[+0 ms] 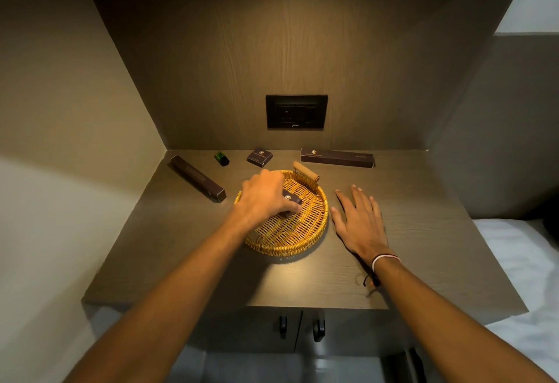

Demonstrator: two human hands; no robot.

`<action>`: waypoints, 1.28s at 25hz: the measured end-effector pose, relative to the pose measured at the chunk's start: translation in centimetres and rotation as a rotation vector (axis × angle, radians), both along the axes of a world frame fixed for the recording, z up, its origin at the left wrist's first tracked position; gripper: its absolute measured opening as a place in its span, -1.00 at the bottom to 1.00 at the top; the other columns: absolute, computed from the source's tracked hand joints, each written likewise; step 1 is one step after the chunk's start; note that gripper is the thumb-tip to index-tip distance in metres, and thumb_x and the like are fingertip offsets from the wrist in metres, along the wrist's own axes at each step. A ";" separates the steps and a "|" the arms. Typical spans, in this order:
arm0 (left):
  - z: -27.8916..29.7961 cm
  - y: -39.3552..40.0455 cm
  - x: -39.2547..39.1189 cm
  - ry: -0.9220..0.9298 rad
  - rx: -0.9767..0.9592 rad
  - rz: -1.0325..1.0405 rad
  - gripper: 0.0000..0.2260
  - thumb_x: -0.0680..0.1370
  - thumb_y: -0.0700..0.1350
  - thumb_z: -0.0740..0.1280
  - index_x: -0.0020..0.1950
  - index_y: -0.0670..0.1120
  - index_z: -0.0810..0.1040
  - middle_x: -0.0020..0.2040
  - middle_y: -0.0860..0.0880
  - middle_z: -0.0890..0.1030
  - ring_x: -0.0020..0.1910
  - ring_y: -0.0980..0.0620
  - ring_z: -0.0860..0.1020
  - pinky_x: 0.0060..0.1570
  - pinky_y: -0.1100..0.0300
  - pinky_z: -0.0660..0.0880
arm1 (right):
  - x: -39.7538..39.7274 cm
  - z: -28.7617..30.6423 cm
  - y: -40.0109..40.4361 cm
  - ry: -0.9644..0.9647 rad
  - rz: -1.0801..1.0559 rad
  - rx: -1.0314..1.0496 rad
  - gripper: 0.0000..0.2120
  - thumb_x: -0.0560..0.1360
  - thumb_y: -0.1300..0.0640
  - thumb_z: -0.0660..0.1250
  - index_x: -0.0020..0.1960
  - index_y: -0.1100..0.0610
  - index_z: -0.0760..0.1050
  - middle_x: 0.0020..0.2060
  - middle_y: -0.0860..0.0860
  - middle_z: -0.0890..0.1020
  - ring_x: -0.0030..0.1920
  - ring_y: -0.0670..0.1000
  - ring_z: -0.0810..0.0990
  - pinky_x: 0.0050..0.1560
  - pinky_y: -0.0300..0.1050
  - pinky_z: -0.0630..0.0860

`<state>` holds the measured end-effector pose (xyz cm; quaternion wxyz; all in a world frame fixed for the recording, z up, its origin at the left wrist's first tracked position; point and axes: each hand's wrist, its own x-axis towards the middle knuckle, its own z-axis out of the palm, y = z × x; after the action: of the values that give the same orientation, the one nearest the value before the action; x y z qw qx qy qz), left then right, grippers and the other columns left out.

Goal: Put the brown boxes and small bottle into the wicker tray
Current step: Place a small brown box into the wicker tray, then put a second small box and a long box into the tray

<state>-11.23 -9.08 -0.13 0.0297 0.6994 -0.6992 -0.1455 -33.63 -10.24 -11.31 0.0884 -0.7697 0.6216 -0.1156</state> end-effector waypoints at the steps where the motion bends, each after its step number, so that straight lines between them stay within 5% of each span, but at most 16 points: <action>1: -0.6 -0.1 -0.7 -0.006 0.005 -0.016 -0.55 0.35 0.29 0.50 -0.11 -0.02 0.44 -0.21 0.03 0.52 -0.13 0.01 0.55 -0.18 0.06 0.47 | 0.0 0.1 0.0 0.000 0.000 0.001 -0.45 0.65 -0.18 -0.01 0.58 0.00 0.18 0.60 0.14 0.19 0.61 0.13 0.10 0.59 0.18 0.02; 6: -2.7 0.1 -2.6 0.030 0.055 -0.032 -0.55 0.36 0.28 0.49 -0.09 -0.06 0.48 -0.27 0.03 0.49 -0.22 0.06 0.50 -0.26 0.11 0.43 | 0.0 0.3 0.2 -0.007 -0.004 -0.003 -0.46 0.66 -0.16 0.00 0.58 0.01 0.19 0.60 0.14 0.19 0.61 0.12 0.09 0.59 0.16 0.02; 12: -3.1 -0.4 -1.8 0.211 0.128 -0.067 -0.61 0.46 0.18 0.46 0.03 -0.14 0.72 -0.06 -0.07 0.67 -0.12 0.08 0.56 -0.26 0.20 0.46 | 0.1 0.2 0.1 -0.007 -0.004 0.004 -0.45 0.66 -0.17 0.00 0.59 0.00 0.18 0.61 0.14 0.17 0.62 0.12 0.08 0.59 0.16 0.01; 18: -2.2 -2.3 0.6 0.283 0.051 0.010 -0.72 0.52 0.05 0.42 0.13 -0.08 0.67 0.22 -0.09 0.63 0.19 -0.03 0.58 0.18 0.00 0.55 | -0.1 -0.1 0.1 -0.003 -0.005 -0.012 -0.44 0.65 -0.18 -0.01 0.59 0.00 0.18 0.61 0.13 0.18 0.61 0.12 0.09 0.59 0.15 0.01; 24: -0.3 -6.5 2.3 0.221 -0.112 -0.020 -0.79 0.57 -0.03 0.38 0.13 -0.11 0.60 0.12 -0.12 0.66 0.09 -0.02 0.62 0.13 -0.07 0.62 | -0.8 -0.4 0.4 0.009 -0.011 -0.017 -0.41 0.64 -0.23 -0.05 0.60 0.00 0.15 0.61 0.11 0.17 0.61 0.09 0.09 0.58 0.09 0.00; 29: -0.2 -11.1 0.9 0.134 -0.128 -0.166 -0.71 0.58 -0.12 0.35 0.30 -0.11 0.54 0.29 -0.15 0.60 0.26 -0.12 0.57 0.22 -0.04 0.56 | -2.5 -0.8 1.6 -0.017 -0.014 -0.021 -0.39 0.63 -0.25 -0.07 0.61 -0.02 0.10 0.62 0.11 0.14 0.62 0.08 0.05 0.57 0.03 -0.06; 32: -0.7 -13.7 -1.0 0.060 -0.079 -0.276 -0.73 0.57 -0.18 0.35 0.27 -0.11 0.56 0.23 -0.14 0.62 0.20 -0.15 0.60 0.17 -0.07 0.58 | -2.4 -0.7 1.9 -0.024 -0.016 -0.026 -0.39 0.63 -0.25 -0.08 0.61 -0.02 0.10 0.62 0.11 0.14 0.62 0.08 0.06 0.58 0.04 -0.05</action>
<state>-12.21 -22.82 -0.85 0.0578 0.5903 -0.7926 -0.1415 -36.04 -8.35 -12.00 0.0849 -0.7645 0.6249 -0.1335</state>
